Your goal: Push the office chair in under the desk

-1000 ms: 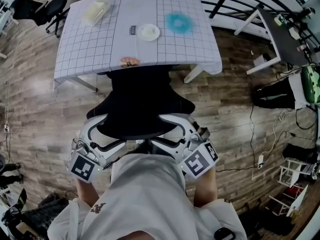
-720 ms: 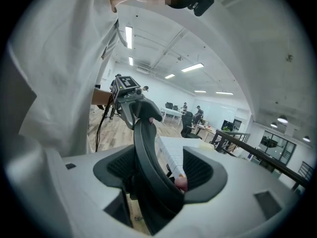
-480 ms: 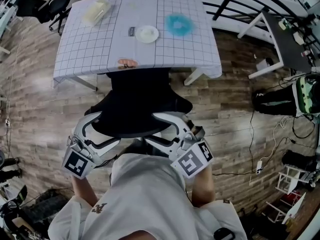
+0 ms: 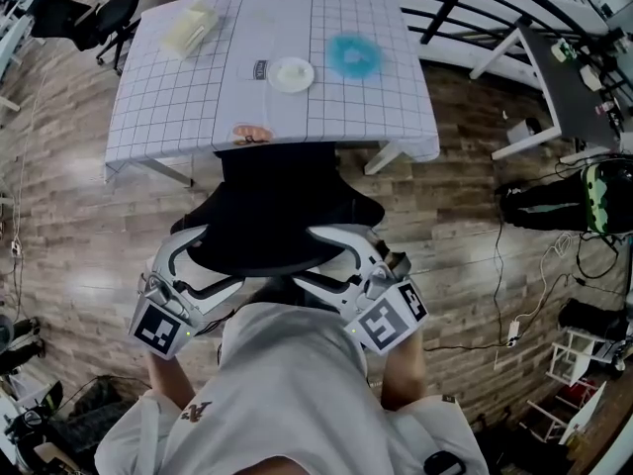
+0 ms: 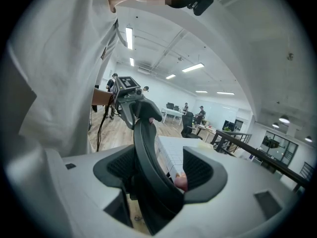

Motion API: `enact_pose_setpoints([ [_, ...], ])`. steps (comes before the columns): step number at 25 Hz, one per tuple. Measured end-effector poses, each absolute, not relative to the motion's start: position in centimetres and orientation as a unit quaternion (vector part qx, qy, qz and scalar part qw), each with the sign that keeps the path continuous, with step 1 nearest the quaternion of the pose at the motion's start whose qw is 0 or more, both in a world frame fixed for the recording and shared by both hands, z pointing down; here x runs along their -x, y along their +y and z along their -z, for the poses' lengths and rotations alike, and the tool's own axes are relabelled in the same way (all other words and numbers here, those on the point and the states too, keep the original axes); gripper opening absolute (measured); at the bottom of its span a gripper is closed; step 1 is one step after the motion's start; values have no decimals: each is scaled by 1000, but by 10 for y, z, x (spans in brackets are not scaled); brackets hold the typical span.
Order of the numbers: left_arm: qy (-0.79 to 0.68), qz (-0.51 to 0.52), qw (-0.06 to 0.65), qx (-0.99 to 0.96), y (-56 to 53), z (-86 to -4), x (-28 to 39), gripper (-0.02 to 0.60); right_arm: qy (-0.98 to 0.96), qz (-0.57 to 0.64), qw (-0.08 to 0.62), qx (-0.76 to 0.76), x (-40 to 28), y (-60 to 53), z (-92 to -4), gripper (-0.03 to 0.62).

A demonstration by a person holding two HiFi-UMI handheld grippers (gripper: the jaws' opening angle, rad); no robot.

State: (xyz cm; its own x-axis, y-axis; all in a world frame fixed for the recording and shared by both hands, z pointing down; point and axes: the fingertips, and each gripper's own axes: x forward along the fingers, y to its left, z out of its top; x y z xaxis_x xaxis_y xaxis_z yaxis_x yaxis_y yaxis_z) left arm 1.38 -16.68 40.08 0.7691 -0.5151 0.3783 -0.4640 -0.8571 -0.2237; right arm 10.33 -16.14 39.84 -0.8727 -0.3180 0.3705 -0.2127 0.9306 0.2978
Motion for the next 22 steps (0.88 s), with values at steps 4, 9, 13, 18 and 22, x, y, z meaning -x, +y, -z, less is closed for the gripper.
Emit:
enact_pose_setpoints([
  [4, 256, 210, 64, 941, -176, -399, -13, 387, -959, 124, 210, -141, -102, -170, -398, 311],
  [9, 252, 213, 62, 942, -184, -400, -6, 387, -959, 122, 211, -146, -96, -177, -398, 311],
  [13, 248, 206, 66, 944, -192, -397, -5, 386, -958, 116, 215, -148, -94, -184, -397, 311],
  [18, 244, 205, 67, 945, -199, -398, -2, 383, -958, 113, 218, -151, -91, -191, -397, 311],
  [22, 238, 203, 72, 947, -204, -398, 3, 382, -957, 110, 219, -154, -86, -195, -398, 311],
])
